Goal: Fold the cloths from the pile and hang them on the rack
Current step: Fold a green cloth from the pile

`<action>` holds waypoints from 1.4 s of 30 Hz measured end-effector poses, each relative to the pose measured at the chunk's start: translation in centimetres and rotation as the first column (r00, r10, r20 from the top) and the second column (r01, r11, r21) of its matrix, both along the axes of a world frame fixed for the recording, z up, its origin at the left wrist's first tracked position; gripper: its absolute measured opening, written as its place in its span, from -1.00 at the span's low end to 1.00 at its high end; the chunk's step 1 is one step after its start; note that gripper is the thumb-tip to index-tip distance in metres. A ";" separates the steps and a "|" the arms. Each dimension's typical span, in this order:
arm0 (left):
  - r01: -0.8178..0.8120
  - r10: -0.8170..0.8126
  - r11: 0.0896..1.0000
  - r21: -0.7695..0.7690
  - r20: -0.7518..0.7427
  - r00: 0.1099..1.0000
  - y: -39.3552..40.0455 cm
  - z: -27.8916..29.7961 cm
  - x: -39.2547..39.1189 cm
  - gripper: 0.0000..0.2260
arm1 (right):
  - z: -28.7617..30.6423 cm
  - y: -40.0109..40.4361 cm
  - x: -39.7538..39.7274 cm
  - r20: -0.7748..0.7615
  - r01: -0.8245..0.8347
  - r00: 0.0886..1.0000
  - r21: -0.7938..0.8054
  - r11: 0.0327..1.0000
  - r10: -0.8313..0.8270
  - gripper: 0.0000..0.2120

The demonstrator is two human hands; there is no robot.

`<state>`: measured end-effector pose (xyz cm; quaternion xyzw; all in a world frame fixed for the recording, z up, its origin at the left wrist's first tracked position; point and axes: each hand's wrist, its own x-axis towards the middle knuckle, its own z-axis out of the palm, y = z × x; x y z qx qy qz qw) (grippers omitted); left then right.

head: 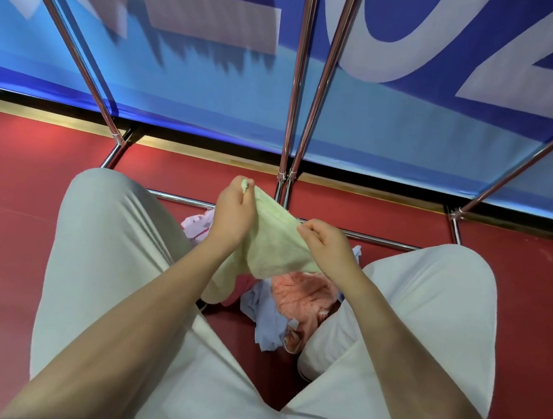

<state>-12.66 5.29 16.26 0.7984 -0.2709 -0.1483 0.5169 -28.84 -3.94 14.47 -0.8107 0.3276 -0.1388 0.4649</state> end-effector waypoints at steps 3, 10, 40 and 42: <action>-0.054 0.056 0.998 0.021 -0.083 0.995 0.5 -0.4 1.1 -0.69 | -0.2 -0.1 -0.3 -0.009 0.011 1.000 0.030 0.999 -0.010 -0.79; -0.029 0.033 0.999 0.026 -0.181 0.983 1.0 -1.6 1.9 -0.76 | 0.3 -0.7 -0.3 0.086 0.201 0.973 0.121 0.972 -0.212 -0.75; -0.159 -0.052 0.969 -0.189 -0.785 0.617 2.0 0.5 3.3 -0.84 | 2.3 -0.8 -1.0 0.261 0.175 0.920 0.393 0.903 -0.292 -0.84; -0.163 -0.047 0.965 -0.204 -0.749 0.661 1.8 0.4 2.9 -0.92 | 2.3 -0.7 -0.8 0.262 0.198 0.921 0.318 0.927 -0.287 -0.86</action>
